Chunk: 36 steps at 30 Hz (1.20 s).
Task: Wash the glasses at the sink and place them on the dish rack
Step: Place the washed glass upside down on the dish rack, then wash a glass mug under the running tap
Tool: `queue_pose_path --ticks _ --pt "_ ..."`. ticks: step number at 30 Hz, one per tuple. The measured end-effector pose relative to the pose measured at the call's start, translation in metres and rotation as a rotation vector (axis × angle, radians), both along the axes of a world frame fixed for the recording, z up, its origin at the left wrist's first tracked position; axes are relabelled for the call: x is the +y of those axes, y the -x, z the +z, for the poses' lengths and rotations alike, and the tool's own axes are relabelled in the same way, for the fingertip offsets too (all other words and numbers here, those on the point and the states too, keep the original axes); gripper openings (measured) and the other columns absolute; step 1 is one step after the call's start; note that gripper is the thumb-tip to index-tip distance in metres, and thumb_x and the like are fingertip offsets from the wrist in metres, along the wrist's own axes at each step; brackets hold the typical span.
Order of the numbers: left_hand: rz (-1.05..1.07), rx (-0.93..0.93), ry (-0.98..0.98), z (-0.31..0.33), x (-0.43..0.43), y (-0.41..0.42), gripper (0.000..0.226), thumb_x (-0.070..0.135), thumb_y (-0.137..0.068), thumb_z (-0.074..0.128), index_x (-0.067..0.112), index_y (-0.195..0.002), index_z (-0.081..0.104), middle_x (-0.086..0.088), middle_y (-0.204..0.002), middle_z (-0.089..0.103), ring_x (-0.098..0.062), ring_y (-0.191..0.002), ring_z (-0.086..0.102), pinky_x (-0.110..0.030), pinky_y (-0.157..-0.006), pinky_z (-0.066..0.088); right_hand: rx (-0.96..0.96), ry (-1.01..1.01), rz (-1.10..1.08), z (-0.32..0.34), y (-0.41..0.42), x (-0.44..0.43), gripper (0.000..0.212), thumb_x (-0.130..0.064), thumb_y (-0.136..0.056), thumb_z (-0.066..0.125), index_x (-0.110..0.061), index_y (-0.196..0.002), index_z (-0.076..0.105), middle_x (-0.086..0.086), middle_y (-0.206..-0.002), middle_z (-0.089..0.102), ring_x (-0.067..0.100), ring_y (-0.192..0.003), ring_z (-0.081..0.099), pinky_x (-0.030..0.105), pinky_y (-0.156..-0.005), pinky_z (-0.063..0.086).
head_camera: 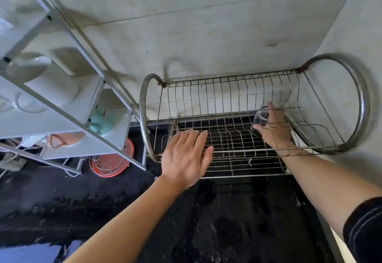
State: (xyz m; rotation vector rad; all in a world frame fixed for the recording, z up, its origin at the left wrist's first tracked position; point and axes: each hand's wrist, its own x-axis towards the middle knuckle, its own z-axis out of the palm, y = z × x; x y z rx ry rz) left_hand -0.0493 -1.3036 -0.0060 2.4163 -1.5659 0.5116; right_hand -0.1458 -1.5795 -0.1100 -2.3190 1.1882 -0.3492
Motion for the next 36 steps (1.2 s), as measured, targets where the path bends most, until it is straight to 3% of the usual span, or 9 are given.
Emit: queue_pose_path --ticks 5,9,12,16,18,21,24,36 --pt "0.013 0.046 -0.031 0.003 0.002 0.002 0.05 0.04 -0.101 0.027 0.01 -0.107 0.066 -0.003 -0.093 0.067 -0.023 -0.083 0.062 -0.037 -0.078 0.051 0.059 -0.037 0.023 0.01 0.008 0.013 0.097 -0.015 -0.082 0.075 -0.013 -0.155 0.012 0.025 -0.151 0.028 0.041 -0.13 0.042 0.045 -0.095 0.044" --pt "0.012 0.136 -0.048 0.011 0.009 0.004 0.044 0.041 -0.098 0.035 0.01 -0.111 0.064 -0.004 -0.102 0.066 -0.024 -0.094 0.062 -0.039 -0.084 0.05 0.132 0.008 -0.058 0.021 0.018 0.043 0.078 -0.02 -0.084 0.07 -0.016 -0.148 0.026 0.023 -0.138 0.043 0.039 -0.113 0.055 0.043 -0.088 0.049" --pt "-0.014 0.155 0.038 0.021 0.033 0.013 0.037 0.034 -0.093 0.043 0.01 -0.112 0.063 -0.007 -0.108 0.064 -0.026 -0.101 0.06 -0.041 -0.089 0.048 0.254 -0.023 -0.009 0.029 0.029 0.084 0.062 -0.028 -0.093 0.059 -0.019 -0.147 0.031 0.013 -0.151 0.035 0.034 -0.127 0.048 0.042 -0.095 0.045" --pt "-0.012 0.184 0.043 0.022 0.109 0.021 0.035 0.026 -0.089 0.04 0.009 -0.107 0.065 -0.005 -0.096 0.065 -0.025 -0.088 0.061 -0.039 -0.076 0.052 0.336 0.0 0.071 0.044 0.028 0.154 0.046 -0.033 -0.096 0.054 -0.022 -0.14 0.046 0.007 -0.133 0.055 0.03 -0.106 0.062 0.035 -0.077 0.048" --pt "0.07 0.233 -0.017 0.017 0.16 0.019 0.034 0.026 -0.09 0.039 0.009 -0.102 0.065 -0.006 -0.088 0.064 -0.028 -0.08 0.063 -0.039 -0.066 0.052 0.358 0.004 0.165 0.048 0.024 0.197 0.039 -0.033 -0.097 0.053 -0.022 -0.134 0.052 0.004 -0.131 0.055 0.027 -0.106 0.062 0.035 -0.079 0.046" --pt "0.3 0.34 -0.185 0.013 0.247 0.013 0.027 0.026 -0.095 0.043 0.013 -0.113 0.058 -0.005 -0.106 0.061 -0.029 -0.096 0.06 -0.039 -0.073 0.045 0.363 0.035 0.302 0.053 0.015 0.268 0.037 -0.034 -0.096 0.053 -0.022 -0.131 0.054 0.003 -0.13 0.055 0.026 -0.107 0.061 0.034 -0.079 0.045" --pt "0.487 0.366 -0.225 0.011 0.335 0.009 0.024 0.027 -0.096 0.043 0.014 -0.111 0.055 -0.005 -0.109 0.058 -0.029 -0.1 0.059 -0.039 -0.075 0.043 0.312 0.078 0.447 0.062 -0.005 0.345 0.036 -0.034 -0.095 0.055 -0.021 -0.128 0.057 0.003 -0.127 0.059 0.027 -0.11 0.06 0.036 -0.084 0.048" --pt "0.929 0.413 -0.091 0.031 0.595 -0.02 0.023 0.028 -0.097 0.042 0.013 -0.109 0.055 -0.005 -0.106 0.059 -0.028 -0.093 0.061 -0.04 -0.077 0.051 0.119 0.177 0.968 0.1 -0.146 0.604 0.04 -0.034 -0.094 0.055 -0.019 -0.131 0.055 0.003 -0.125 0.062 0.027 -0.11 0.06 0.038 -0.088 0.049"
